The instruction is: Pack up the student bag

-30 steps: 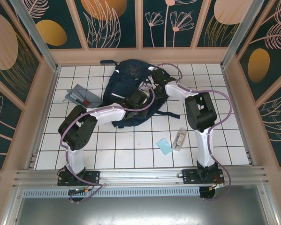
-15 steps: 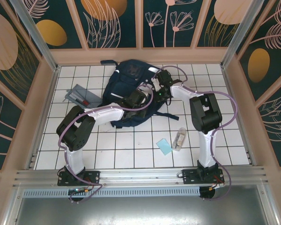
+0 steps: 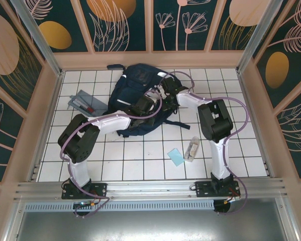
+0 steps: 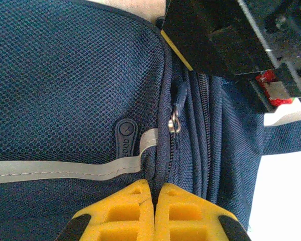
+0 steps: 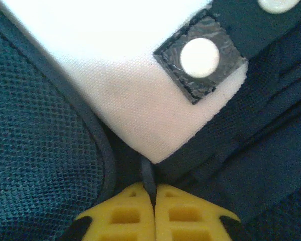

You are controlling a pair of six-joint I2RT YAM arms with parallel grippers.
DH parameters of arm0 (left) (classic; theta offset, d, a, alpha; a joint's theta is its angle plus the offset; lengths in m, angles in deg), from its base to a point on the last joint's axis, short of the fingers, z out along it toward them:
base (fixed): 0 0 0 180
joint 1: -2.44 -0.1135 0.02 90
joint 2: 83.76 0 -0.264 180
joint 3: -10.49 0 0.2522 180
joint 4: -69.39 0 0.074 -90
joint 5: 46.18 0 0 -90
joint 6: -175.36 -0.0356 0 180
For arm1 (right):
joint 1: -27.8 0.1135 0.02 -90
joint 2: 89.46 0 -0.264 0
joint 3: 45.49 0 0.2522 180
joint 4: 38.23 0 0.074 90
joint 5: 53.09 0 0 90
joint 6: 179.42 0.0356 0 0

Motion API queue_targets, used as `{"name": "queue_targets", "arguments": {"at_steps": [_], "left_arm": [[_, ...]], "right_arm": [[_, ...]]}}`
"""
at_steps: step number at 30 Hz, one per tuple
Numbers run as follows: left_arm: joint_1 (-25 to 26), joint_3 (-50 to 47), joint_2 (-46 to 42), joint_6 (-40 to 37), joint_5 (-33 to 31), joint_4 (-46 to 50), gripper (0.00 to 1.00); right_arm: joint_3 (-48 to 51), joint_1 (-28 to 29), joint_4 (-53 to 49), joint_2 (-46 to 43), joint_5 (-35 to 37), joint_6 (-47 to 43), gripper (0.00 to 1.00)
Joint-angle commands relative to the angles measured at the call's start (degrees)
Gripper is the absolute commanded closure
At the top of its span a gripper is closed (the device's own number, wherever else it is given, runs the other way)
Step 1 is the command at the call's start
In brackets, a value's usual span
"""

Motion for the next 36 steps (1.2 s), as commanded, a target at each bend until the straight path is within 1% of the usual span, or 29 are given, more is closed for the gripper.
{"name": "queue_targets", "arguments": {"at_steps": [1,3,5,6,7,9,10,11,12,13,15,16,20,22,26,31,34,36], "left_arm": [[-0.5,-0.4,-3.0,0.9,-1.0,-0.2,1.0],[-0.5,-0.4,-2.8,1.5,-0.6,-0.8,1.0],[-0.5,-0.4,-2.5,2.2,0.0,-1.6,1.0],[-0.6,-0.4,-2.3,2.6,0.3,-2.2,1.0],[-0.6,-0.3,-1.8,2.7,0.7,-2.7,1.0],[-0.6,0.3,-0.9,3.1,1.2,-3.0,1.0],[-0.5,0.8,-0.4,3.1,1.3,-3.0,1.0],[-0.5,1.2,-0.1,3.0,1.5,-3.0,1.0],[-0.5,1.7,0.2,3.0,1.7,-3.0,1.0],[-0.6,2.1,0.4,2.8,1.9,-3.0,1.0],[-0.6,2.7,0.5,2.6,2.1,-3.0,1.0],[-0.6,2.9,0.6,2.4,2.2,-3.0,1.0],[-0.5,3.3,0.8,2.3,2.7,-3.0,1.0],[-0.5,3.3,0.6,2.4,2.8,-2.9,1.0],[-0.5,3.1,0.3,2.5,3.1,-2.9,1.0],[-0.5,2.8,0.2,2.8,3.4,-3.1,1.0],[-0.6,2.8,0.4,3.3,4.0,-3.5,1.0],[-0.6,2.7,0.5,3.8,4.5,-3.9,1.0]], "right_arm": [[4.3,-5.8,-2.2,2.9,-5.4,8.3,1.0],[9.8,-8.8,4.7,-2.0,-16.5,15.2,1.0],[17.9,-11.5,15.6,-8.0,-27.7,23.8,1.0],[22.0,-12.5,21.4,-10.6,-32.0,28.2,1.0],[25.6,-12.8,26.0,-12.8,-34.3,32.2,1.0],[30.7,-12.9,32.3,-15.6,-36.7,37.3,1.0],[32.4,-13.0,33.5,-16.6,-37.7,39.1,0.98],[33.1,-12.9,33.1,-17.2,-38.0,39.5,0.91],[33.3,-12.9,31.0,-18.0,-37.4,38.7,0.79],[33.1,-12.8,28.7,-18.7,-35.7,37.1,0.72],[31.7,-12.8,23.9,-20.0,-31.8,33.6,0.65],[30.2,-12.9,21.1,-20.6,-29.7,31.7,0.64],[24.0,-12.5,14.4,-20.6,-23.8,27.1,0.63],[20.0,-12.0,10.7,-18.9,-19.8,25.1,0.63],[14.9,-10.5,7.0,-14.5,-14.1,22.5,0.63],[10.8,-9.9,4.1,-9.6,-10.2,23.4,0.64],[9.1,-9.3,2.7,-7.9,-5.4,23.9,0.64],[8.0,-9.1,1.8,-6.6,-4.4,24.2,0.64]]}}
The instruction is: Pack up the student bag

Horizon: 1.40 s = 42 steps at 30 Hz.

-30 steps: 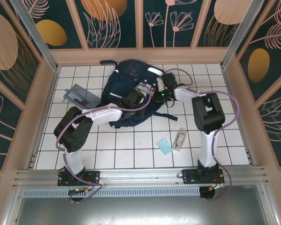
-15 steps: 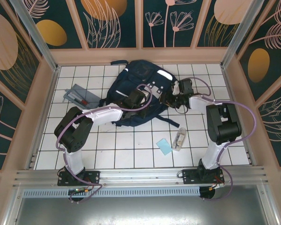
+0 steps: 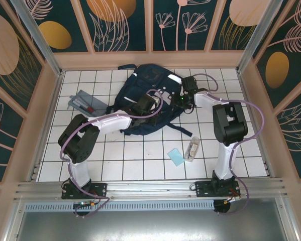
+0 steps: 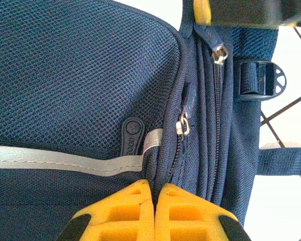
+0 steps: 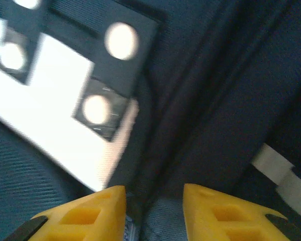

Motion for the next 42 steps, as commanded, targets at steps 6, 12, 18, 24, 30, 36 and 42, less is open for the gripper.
{"name": "queue_targets", "arguments": {"at_steps": [6,12,18,24,30,36,42], "left_arm": [[-1.0,1.4,0.8,3.2,0.9,-3.6,1.0],[-1.0,0.5,0.3,3.3,1.2,-3.9,1.0],[-1.0,-0.5,1.1,4.0,2.6,-4.2,1.0],[-1.0,-2.1,1.4,5.4,4.4,-5.9,1.0],[-1.0,-1.2,1.7,5.6,5.9,-6.3,1.0],[-1.0,1.4,3.0,6.1,5.9,-6.3,1.0],[-1.0,6.1,5.9,6.9,3.8,-5.1,1.0]], "right_arm": [[-4.8,1.2,-3.6,5.4,4.0,0.4,0.69],[-7.1,-0.3,-5.2,8.0,1.5,2.5,0.71],[-12.0,-1.4,-5.4,7.3,-2.9,5.9,0.64],[-12.9,-0.8,-3.5,9.4,-5.2,8.4,0.68],[-13.1,-0.3,-4.8,12.7,-2.1,8.0,0.75],[-9.0,-0.3,-2.7,8.7,-2.4,7.8,1.0],[-1.4,-0.3,0.3,-1.8,-3.7,6.7,1.0]]}}
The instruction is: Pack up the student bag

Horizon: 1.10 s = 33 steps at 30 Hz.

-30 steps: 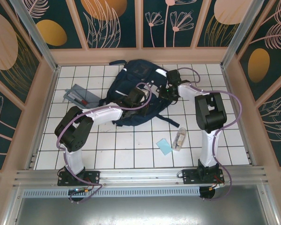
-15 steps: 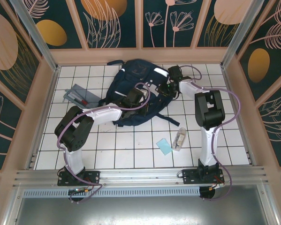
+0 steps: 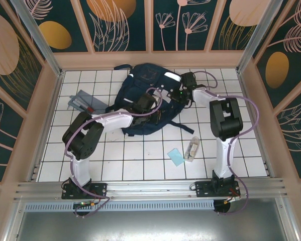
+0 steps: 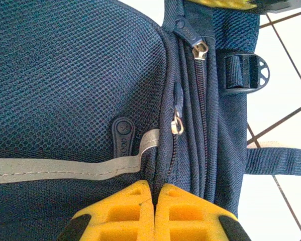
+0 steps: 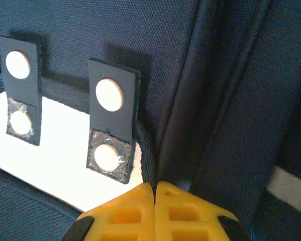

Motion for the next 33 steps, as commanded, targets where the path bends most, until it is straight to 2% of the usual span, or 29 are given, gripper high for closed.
{"name": "queue_targets", "arguments": {"at_steps": [1,5,11,13,14,17,20,25,33], "left_arm": [[-0.1,4.6,2.4,1.9,-0.9,-2.4,1.0],[-0.3,7.3,4.1,2.8,-1.9,-1.6,1.0],[-0.6,9.2,4.8,3.0,-1.6,-1.5,1.0],[-0.6,8.9,4.7,2.9,-0.3,-1.5,1.0],[-0.6,8.6,4.6,3.1,0.4,-1.5,1.0],[-0.7,7.0,4.1,4.2,2.2,-2.3,1.0],[-0.7,5.1,3.4,5.7,3.7,-3.8,1.0],[-0.6,3.7,2.5,6.9,4.4,-5.4,1.0],[-0.7,4.4,2.8,6.9,5.0,-5.8,1.0]], "right_arm": [[6.1,0.6,-1.6,-8.0,-1.7,-1.5,1.0],[13.8,1.4,3.5,-15.1,-5.2,-3.4,1.0],[20.0,1.4,3.4,-18.6,-1.9,-6.6,1.0],[18.2,0.9,1.9,-17.8,0.6,-7.3,0.98],[16.5,0.8,0.7,-17.0,2.9,-7.7,0.92],[9.7,0.7,-2.8,-13.3,8.7,-9.8,0.81],[1.1,0.1,-7.7,-6.9,10.0,-12.0,0.78],[-6.0,0.1,-11.3,0.3,9.9,-12.9,0.75],[-8.5,0.2,-11.1,4.4,7.0,-12.1,0.72]]}}
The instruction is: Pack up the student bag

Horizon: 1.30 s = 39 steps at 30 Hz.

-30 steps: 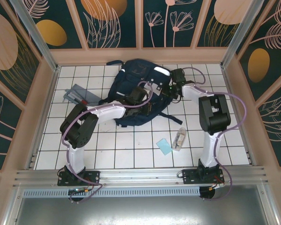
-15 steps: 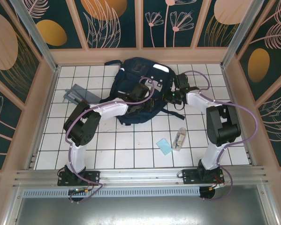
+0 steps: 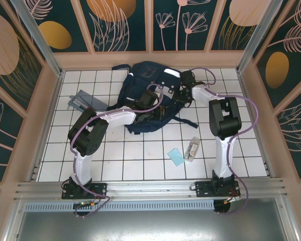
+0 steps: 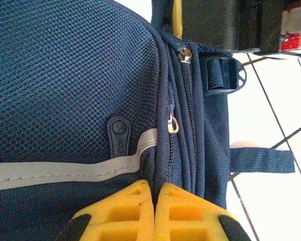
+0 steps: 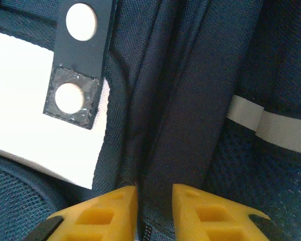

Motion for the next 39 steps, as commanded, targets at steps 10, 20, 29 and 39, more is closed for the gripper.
{"name": "queue_targets", "arguments": {"at_steps": [10,20,29,39], "left_arm": [[-0.2,-0.8,-1.0,2.2,2.9,-3.1,1.0],[-0.1,-1.2,-1.1,2.6,3.0,-3.5,1.0],[-0.1,-0.4,-0.8,2.4,2.9,-3.1,1.0],[-0.1,0.5,-0.2,2.2,3.0,-2.7,1.0]], "right_arm": [[-4.7,1.5,-3.2,1.5,1.0,-0.9,0.7],[-7.8,2.0,-8.5,9.3,7.9,-0.1,0.75],[-3.3,2.5,-11.3,4.5,9.8,0.6,0.75],[1.1,3.5,-8.5,-0.8,7.2,0.7,0.76]]}}
